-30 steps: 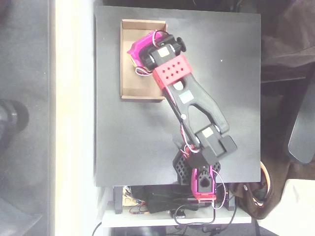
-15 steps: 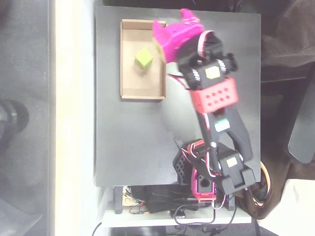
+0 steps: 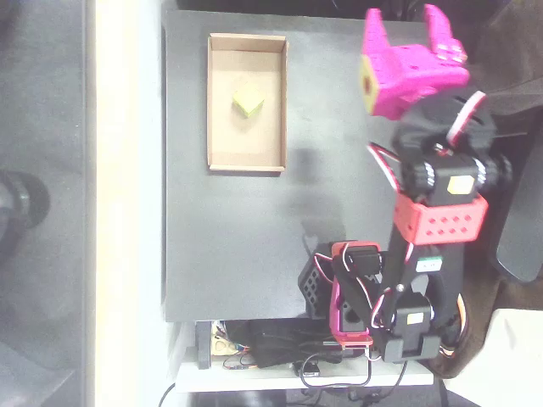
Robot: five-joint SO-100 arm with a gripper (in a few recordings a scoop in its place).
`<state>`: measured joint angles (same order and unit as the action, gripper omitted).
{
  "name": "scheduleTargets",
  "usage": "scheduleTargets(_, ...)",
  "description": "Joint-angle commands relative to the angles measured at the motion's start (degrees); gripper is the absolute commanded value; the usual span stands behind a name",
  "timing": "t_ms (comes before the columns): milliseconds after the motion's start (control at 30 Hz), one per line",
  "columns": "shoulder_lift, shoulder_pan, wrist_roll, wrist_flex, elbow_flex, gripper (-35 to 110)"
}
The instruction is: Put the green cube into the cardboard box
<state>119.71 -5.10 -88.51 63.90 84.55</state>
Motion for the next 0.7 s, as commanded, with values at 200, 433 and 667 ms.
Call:
scheduleTargets(200,11.1,3.8,-0.6,0.4,7.4,12)
scheduleTargets(433,21.7,3.8,-0.7,0.4,20.2,6)
scheduleTargets(667,33.3,4.0,-0.8,-0.4,33.8,3)
